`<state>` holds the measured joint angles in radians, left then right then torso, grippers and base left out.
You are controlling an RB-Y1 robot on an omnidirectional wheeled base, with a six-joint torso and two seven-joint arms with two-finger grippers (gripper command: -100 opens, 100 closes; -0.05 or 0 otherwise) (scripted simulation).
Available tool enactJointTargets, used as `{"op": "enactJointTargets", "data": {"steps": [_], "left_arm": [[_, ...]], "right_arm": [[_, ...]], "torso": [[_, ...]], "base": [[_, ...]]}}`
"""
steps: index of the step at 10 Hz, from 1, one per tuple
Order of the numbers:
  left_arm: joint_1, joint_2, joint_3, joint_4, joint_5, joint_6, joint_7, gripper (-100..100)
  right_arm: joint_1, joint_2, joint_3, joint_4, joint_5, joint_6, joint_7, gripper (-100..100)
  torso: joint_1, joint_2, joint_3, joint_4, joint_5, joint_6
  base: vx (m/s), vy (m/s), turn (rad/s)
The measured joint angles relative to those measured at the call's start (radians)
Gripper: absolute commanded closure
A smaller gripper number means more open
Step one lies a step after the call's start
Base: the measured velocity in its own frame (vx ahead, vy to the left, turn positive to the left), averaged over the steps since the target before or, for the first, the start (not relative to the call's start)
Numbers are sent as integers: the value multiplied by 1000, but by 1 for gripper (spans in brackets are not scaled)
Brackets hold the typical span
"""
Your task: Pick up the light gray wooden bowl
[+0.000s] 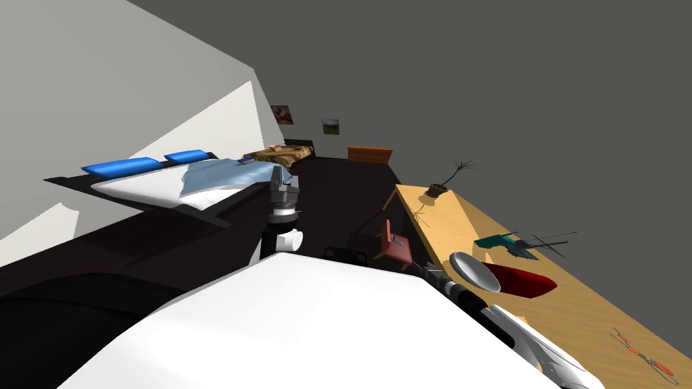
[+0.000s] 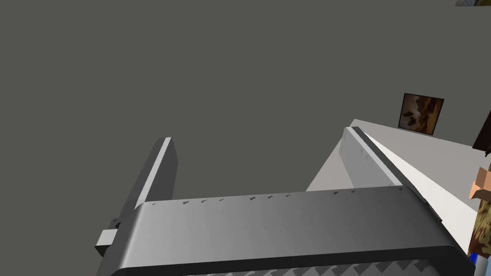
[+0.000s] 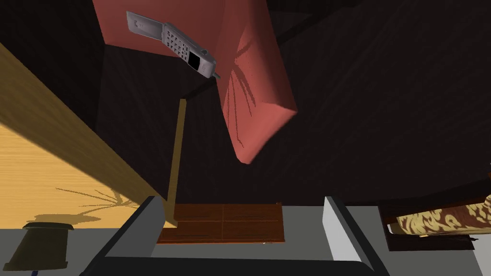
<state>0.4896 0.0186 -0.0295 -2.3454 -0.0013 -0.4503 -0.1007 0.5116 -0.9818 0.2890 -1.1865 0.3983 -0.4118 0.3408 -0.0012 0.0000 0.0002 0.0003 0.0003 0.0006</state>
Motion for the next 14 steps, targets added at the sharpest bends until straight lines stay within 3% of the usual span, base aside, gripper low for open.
{"op": "enactJointTargets", "data": {"steps": [2,5,6,8,11,14], "left_arm": [[0,0,0,0,0,0,0,0],[0,0,0,0,0,0,0,0],[0,0,0,0,0,0,0,0],[0,0,0,0,0,0,0,0],[0,0,0,0,0,0,0,0],[0,0,0,0,0,0,0,0]], "right_arm": [[-14,-21,22,70,17,-3,6,-100],[0,-42,32,135,37,-1,28,-100],[9,-70,43,141,43,10,22,-100],[13,-86,42,213,52,-14,37,-100],[-8,-112,81,342,88,-16,62,-100],[36,-171,96,334,96,9,47,-100]], "torso": [[-1,-2,-1,0,0,0],[-1,-2,-1,0,0,0],[-1,-2,-1,-1,0,0],[-1,-2,-1,0,0,0],[-4,-6,-4,-1,-1,0],[-4,-3,-2,-1,-1,0]], "base": [[47,-16,72],[53,-27,66],[48,-26,48],[59,-37,77],[98,-64,64],[57,-64,30]]}}
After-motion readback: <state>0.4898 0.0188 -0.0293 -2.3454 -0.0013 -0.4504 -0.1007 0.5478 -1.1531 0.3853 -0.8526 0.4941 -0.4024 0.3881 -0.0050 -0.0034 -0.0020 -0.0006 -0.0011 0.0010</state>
